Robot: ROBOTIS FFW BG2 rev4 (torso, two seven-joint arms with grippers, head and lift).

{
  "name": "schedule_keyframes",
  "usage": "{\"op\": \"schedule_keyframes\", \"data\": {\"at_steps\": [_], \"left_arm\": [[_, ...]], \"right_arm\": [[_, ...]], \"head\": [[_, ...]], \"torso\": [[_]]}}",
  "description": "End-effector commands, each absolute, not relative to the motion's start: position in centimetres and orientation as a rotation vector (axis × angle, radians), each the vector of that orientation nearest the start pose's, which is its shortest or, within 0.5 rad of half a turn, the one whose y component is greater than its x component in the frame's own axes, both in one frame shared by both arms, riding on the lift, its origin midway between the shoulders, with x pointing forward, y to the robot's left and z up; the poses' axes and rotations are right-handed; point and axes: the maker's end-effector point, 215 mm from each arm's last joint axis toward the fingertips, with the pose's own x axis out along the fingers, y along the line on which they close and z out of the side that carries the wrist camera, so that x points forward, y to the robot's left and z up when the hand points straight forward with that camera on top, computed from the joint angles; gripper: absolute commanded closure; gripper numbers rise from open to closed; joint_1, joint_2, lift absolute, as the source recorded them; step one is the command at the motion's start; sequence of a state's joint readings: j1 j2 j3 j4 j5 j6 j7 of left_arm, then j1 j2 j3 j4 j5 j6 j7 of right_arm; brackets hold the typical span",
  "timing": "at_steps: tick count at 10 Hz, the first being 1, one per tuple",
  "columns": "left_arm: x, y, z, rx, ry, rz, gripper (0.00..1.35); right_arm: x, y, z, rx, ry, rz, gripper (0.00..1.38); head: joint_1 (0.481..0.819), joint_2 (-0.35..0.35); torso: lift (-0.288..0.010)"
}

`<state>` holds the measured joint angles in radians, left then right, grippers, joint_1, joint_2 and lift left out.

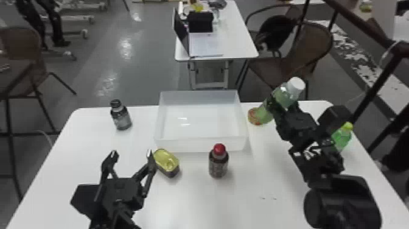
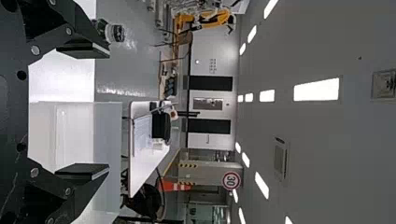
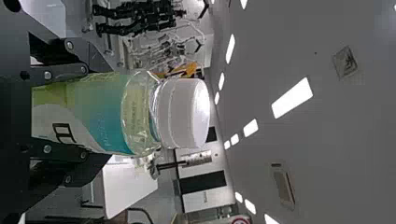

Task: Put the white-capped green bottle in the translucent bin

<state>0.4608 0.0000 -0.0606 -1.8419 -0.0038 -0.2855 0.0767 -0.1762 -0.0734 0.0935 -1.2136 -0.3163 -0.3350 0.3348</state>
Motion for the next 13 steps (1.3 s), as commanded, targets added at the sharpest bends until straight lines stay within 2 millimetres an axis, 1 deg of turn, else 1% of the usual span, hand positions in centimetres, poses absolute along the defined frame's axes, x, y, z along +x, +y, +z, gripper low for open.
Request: {"op": "schedule_keyframes", "data": {"at_steps": [1,2,3,4,5,6,8,9,11,12,13], "left_arm": [[44.8,20.7,-34.6,-0.035,-0.094,0.019,0.40],[44.9,20.6,-34.5,-0.035,-0.097,0.018,0.40],[45.0,20.6,-34.5,-0.037,-0.098,0.018,0.40],[45.0,20.7,-34.7,-0.045,-0.098,0.020,0.40],[45.0,20.7,-34.6,-0.047,-0.101,0.019,0.40],[45.2,20.6,-34.6,-0.054,-0.105,0.019,0.40],[45.0,21.0,-35.0,-0.071,-0.102,0.026,0.40],[45.0,21.0,-35.1,-0.072,-0.102,0.025,0.40],[45.1,21.0,-35.2,-0.067,-0.102,0.014,0.40],[45.2,20.8,-35.3,-0.063,-0.099,0.003,0.40],[45.1,21.1,-35.3,-0.059,-0.098,0.002,0.40]], "right_arm": [[63.6,-15.6,-31.5,0.209,-0.190,0.386,0.82],[64.0,-14.3,-32.3,0.239,-0.177,0.435,0.82],[64.3,-12.5,-33.3,0.258,-0.151,0.503,0.82],[64.2,-10.0,-34.7,0.253,-0.106,0.592,0.82],[64.1,-8.1,-36.1,0.248,-0.061,0.665,0.82],[64.0,-7.8,-37.7,0.254,-0.020,0.677,0.83],[63.9,-8.7,-40.7,0.244,0.052,0.670,0.83],[64.1,-9.0,-41.0,0.225,0.062,0.671,0.83],[65.4,-9.3,-39.4,0.190,0.041,0.672,0.83],[65.9,-9.7,-39.6,0.186,0.061,0.656,0.72],[66.2,-9.4,-40.3,0.182,0.099,0.656,0.13]], "head": [[0.695,0.038],[0.695,0.050],[0.695,0.061],[0.695,0.078],[0.695,0.088],[0.695,0.115],[0.695,0.130],[0.695,0.127],[0.695,0.121],[0.695,0.118],[0.695,0.112]], "torso": [[-0.021],[-0.021],[-0.021],[-0.021],[-0.021],[-0.021],[-0.021],[-0.021],[-0.021],[-0.021],[-0.021]]}}
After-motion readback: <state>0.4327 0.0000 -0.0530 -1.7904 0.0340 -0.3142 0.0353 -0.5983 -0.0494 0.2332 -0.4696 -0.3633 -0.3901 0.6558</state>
